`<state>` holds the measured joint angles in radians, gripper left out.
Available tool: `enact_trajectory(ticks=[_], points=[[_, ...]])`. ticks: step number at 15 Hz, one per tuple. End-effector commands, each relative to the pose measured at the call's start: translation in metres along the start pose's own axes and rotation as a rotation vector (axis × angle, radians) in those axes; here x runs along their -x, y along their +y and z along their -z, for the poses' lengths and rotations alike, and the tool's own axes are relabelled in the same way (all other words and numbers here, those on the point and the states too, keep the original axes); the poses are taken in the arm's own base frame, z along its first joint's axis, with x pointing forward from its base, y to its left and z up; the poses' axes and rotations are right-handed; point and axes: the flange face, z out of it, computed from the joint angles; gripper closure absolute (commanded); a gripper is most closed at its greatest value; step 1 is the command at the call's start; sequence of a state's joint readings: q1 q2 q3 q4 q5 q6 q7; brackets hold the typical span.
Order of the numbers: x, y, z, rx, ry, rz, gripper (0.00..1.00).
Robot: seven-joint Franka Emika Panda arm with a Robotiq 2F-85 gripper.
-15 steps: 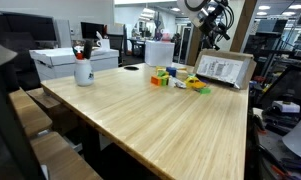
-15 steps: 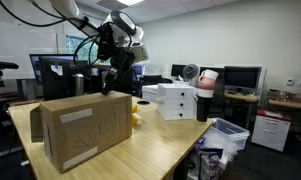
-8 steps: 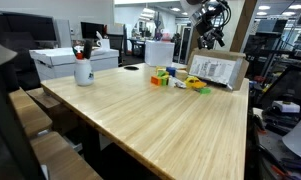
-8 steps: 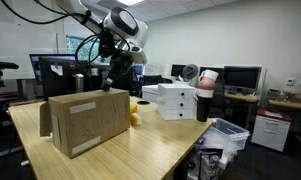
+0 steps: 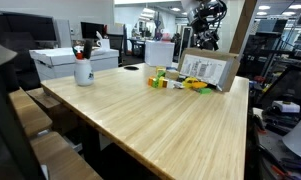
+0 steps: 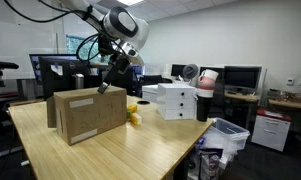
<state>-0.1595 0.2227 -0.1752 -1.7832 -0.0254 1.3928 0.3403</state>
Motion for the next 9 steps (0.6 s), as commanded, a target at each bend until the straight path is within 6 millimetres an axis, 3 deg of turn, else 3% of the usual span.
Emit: enact_trajectory(ticks=[1,9], points=[[0.003,-0.02,-0.006,-0.09,0.012,-0.023,0.0],[0.004,-0.034,-0.008,-0.134,0.009,-0.014,0.0]])
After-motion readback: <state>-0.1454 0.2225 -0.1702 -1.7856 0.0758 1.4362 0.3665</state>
